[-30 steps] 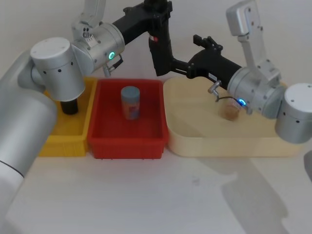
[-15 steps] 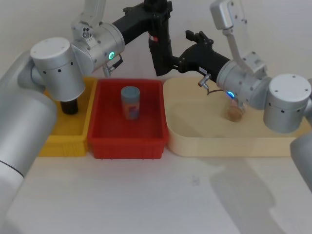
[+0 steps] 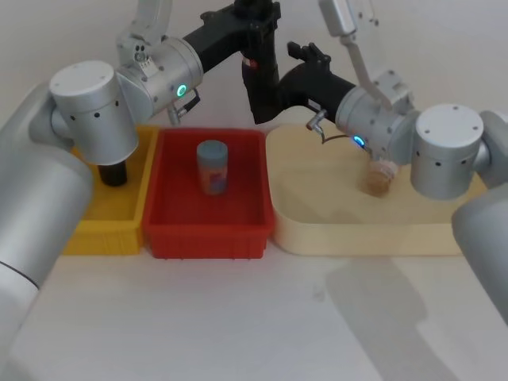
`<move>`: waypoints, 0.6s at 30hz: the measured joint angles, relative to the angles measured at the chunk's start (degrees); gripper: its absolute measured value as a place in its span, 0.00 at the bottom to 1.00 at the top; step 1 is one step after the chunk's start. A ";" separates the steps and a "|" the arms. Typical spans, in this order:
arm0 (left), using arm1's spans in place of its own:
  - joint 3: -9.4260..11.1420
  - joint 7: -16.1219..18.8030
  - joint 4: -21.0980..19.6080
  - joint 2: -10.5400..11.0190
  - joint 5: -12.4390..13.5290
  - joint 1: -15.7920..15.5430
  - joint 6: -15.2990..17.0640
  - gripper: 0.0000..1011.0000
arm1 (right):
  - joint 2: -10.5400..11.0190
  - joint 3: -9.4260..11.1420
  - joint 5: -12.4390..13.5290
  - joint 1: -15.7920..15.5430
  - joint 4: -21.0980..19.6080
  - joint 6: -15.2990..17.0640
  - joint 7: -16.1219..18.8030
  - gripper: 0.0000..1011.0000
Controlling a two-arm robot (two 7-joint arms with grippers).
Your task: Pick up the garbage bag with the one hand and transfer it to the other hand.
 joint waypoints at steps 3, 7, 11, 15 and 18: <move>0.00 0.00 0.00 0.00 0.01 0.00 0.00 0.37 | -0.62 -0.18 -0.29 0.70 0.97 -0.16 0.05 0.99; 0.00 0.00 0.00 0.00 0.00 0.00 0.00 0.37 | -1.38 -0.37 -0.67 1.55 2.29 -0.48 0.11 0.99; 0.00 0.00 0.00 0.00 0.00 0.00 0.00 0.37 | -2.07 -0.50 -0.96 2.31 3.48 -0.91 0.23 0.99; 0.00 0.00 0.00 0.00 0.01 0.00 0.00 0.37 | -2.55 -0.58 -1.16 2.81 4.33 -1.19 0.32 0.96; 0.00 0.00 0.00 0.00 0.00 0.00 0.00 0.37 | -2.92 -0.65 -1.34 3.21 4.95 -1.37 0.39 0.92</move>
